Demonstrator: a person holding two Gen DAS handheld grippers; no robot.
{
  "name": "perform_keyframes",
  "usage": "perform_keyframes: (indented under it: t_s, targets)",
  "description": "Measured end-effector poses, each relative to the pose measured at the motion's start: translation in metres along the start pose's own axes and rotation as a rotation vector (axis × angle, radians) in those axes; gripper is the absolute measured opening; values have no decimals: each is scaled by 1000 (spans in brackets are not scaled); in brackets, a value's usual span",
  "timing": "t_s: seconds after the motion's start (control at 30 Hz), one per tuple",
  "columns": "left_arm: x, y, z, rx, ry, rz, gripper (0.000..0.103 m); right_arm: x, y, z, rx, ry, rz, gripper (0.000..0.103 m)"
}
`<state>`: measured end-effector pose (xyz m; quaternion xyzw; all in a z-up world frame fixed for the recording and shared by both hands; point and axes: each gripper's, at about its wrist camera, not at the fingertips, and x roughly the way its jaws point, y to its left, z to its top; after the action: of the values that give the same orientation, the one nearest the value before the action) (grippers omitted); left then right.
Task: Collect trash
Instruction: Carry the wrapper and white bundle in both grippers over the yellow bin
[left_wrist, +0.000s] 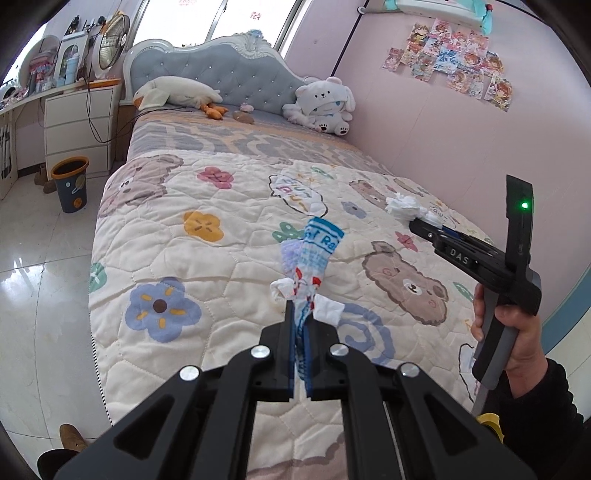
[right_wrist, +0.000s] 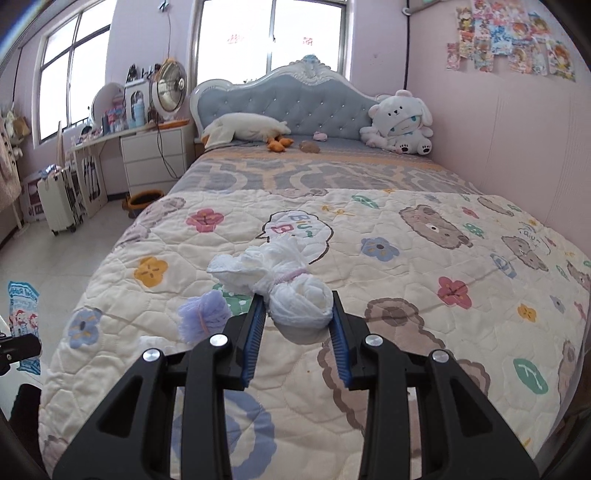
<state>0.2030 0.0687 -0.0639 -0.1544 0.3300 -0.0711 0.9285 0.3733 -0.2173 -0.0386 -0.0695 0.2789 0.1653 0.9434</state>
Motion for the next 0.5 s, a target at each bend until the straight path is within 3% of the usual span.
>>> perform_keyframes:
  t_s: [0.5]
  targets:
    - [-64,-50,-11,90,-70,-54,3,-101,-11,-21,91,-51,39,33]
